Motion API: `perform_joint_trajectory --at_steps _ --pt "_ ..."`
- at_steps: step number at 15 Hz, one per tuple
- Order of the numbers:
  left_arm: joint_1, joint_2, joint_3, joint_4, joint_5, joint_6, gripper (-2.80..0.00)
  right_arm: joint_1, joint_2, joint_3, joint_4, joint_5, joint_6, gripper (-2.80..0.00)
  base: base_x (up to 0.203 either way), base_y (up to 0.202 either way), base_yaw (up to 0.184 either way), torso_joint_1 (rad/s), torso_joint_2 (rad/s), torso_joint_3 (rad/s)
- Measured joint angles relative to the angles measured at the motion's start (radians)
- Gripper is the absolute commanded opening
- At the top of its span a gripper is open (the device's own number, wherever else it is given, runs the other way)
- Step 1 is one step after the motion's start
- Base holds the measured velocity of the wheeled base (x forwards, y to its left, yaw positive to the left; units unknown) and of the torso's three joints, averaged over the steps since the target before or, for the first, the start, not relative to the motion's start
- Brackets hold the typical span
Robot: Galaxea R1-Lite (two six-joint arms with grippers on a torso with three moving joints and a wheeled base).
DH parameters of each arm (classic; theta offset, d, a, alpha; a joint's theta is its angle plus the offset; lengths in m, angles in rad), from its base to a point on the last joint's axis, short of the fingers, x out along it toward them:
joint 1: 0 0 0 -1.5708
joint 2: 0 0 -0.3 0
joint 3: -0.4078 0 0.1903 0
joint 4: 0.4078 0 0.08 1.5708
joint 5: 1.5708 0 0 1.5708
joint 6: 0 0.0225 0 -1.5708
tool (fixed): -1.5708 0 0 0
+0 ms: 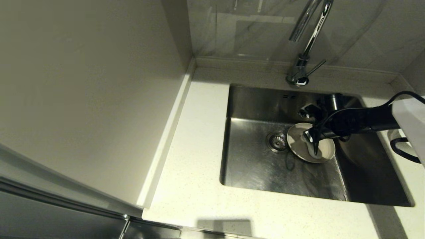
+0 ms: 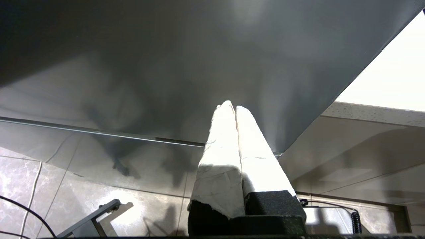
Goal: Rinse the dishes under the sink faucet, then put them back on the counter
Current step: Put a spoon back to the table from the sink
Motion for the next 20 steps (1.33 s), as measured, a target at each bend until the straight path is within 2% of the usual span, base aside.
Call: perform_joint_trajectory --at_steps 3,6,11,15,20 --pt "0.000 0.000 0.000 0.000 -0.001 0.000 -2.80 -0.001 0.066 -0.127 0.106 0.035 -0.001 0.00 0.000 0.000 0.000 0.000 0.00 0.000" --pt "0.000 0.000 0.000 0.000 -0.001 0.000 -2.80 -0.010 0.118 -0.210 0.145 0.048 -0.001 0.00 0.000 0.000 0.000 0.000 0.00 0.000" --pt "0.000 0.000 0.000 0.000 -0.001 0.000 -2.80 -0.041 0.175 -0.238 0.143 0.073 0.002 0.00 0.000 0.000 0.000 0.000 0.00 0.000" --pt "0.000 0.000 0.000 0.000 -0.001 0.000 -2.80 -0.058 0.208 -0.241 0.132 0.106 0.055 0.00 0.000 0.000 0.000 0.000 0.00 0.000" --pt "0.000 0.000 0.000 0.000 -0.001 0.000 -2.80 -0.064 0.224 -0.241 0.134 0.130 0.057 0.00 0.000 0.000 0.000 0.000 0.00 0.000"
